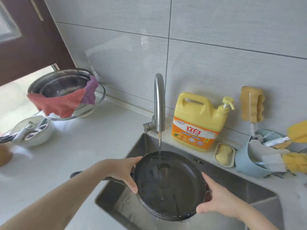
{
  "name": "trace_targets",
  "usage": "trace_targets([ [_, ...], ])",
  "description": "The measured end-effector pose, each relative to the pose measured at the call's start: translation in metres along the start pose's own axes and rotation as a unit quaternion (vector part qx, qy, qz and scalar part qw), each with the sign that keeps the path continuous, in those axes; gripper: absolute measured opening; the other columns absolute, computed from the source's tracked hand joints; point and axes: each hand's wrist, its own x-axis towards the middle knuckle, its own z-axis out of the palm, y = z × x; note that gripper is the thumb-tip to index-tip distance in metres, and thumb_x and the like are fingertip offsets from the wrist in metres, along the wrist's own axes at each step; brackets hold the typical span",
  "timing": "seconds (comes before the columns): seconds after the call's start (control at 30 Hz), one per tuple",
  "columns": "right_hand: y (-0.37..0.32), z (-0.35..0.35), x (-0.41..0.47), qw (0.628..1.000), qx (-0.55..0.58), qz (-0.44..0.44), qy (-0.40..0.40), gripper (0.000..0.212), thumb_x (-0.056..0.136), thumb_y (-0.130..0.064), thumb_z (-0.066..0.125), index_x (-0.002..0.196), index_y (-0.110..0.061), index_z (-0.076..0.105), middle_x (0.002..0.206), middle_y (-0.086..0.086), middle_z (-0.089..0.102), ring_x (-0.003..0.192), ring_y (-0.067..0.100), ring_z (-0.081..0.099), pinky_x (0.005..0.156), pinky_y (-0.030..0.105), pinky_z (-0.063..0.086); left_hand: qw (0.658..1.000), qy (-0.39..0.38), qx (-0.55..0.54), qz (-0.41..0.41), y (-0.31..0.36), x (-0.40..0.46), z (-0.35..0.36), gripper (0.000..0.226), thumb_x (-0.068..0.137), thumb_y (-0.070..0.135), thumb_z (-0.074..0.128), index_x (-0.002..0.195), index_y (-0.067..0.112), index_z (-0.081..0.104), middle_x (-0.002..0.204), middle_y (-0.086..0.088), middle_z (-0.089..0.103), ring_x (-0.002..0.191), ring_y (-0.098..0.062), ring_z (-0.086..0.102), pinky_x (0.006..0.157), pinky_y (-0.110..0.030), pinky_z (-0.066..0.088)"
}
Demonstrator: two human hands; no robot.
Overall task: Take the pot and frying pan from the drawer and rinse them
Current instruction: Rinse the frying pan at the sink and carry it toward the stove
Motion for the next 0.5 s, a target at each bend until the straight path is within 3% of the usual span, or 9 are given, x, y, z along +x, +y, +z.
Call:
trace_targets([
  [0.07,-0.002,0.017,0.003,0.999,0.027,-0.021,-0.006,0.118,0.054,-0.029,0.091,0.150,-0.044,0.023,0.116,-0.012,0.067,0.093,0.007,0.069,0.088,0.029,0.056,0.999,-0.035,0.008,-0.017,0.005,-0.008,-0.018,0.105,0.056,0.028,0.093,0.139,0.048,0.034,0.125,0.031,0.057,0.111,0.004,0.061,0.092,-0.017,0.052],
  [0.13,0.000,0.036,0.006,0.997,0.069,-0.037,0.001,0.113,0.055,-0.017,0.089,0.146,-0.048,0.029,0.113,-0.005,0.068,0.092,0.011,0.069,0.083,0.030,0.057,0.997,-0.034,0.058,-0.030,0.015,-0.016,-0.032,0.102,0.056,0.031,0.093,0.138,0.047,0.035,0.124,0.030,0.058,0.114,0.001,0.060,0.078,-0.008,0.051],
  [0.2,0.006,0.056,0.009,0.990,0.136,-0.040,0.020,0.116,0.055,-0.002,0.087,0.145,-0.048,0.030,0.116,0.000,0.066,0.091,0.018,0.072,0.074,0.029,0.058,0.988,0.007,0.148,-0.033,0.027,-0.022,-0.039,0.105,0.053,0.038,0.092,0.139,0.045,0.033,0.126,0.022,0.053,0.113,-0.008,0.058,0.077,-0.013,0.049],
  [0.27,0.010,0.074,0.013,0.977,0.200,-0.044,0.057,0.123,0.053,0.007,0.085,0.144,-0.052,0.028,0.120,-0.001,0.065,0.091,0.023,0.073,0.070,0.031,0.059,0.971,0.061,0.230,-0.017,0.035,-0.027,-0.039,0.112,0.050,0.043,0.091,0.141,0.043,0.026,0.124,0.017,0.046,0.110,-0.011,0.054,0.086,-0.028,0.049],
  [0.33,0.011,0.084,0.016,0.970,0.215,-0.048,0.105,0.137,0.049,0.002,0.090,0.150,-0.051,0.016,0.123,-0.006,0.064,0.093,0.020,0.073,0.078,0.033,0.059,0.951,0.113,0.288,0.002,0.039,-0.029,-0.036,0.126,0.050,0.046,0.089,0.146,0.046,0.008,0.129,0.015,0.039,0.108,-0.014,0.053,0.090,-0.037,0.049],
  [0.43,0.008,0.076,0.018,0.967,0.189,-0.055,0.158,0.148,0.048,-0.002,0.095,0.153,-0.049,0.002,0.119,-0.008,0.068,0.098,0.008,0.070,0.084,0.020,0.055,0.920,0.198,0.336,0.050,0.037,-0.029,-0.026,0.133,0.054,0.051,0.085,0.146,0.049,-0.012,0.139,0.019,0.028,0.100,-0.012,0.053,0.076,-0.028,0.044],
  [0.5,-0.001,0.055,0.013,0.969,0.139,-0.071,0.190,0.149,0.047,-0.009,0.098,0.151,-0.053,0.001,0.138,-0.011,0.057,0.108,0.003,0.064,0.094,0.022,0.051,0.915,0.239,0.315,0.079,0.032,-0.024,-0.016,0.134,0.057,0.053,0.085,0.145,0.051,-0.016,0.144,0.020,0.024,0.104,-0.012,0.055,0.074,-0.023,0.042],
])
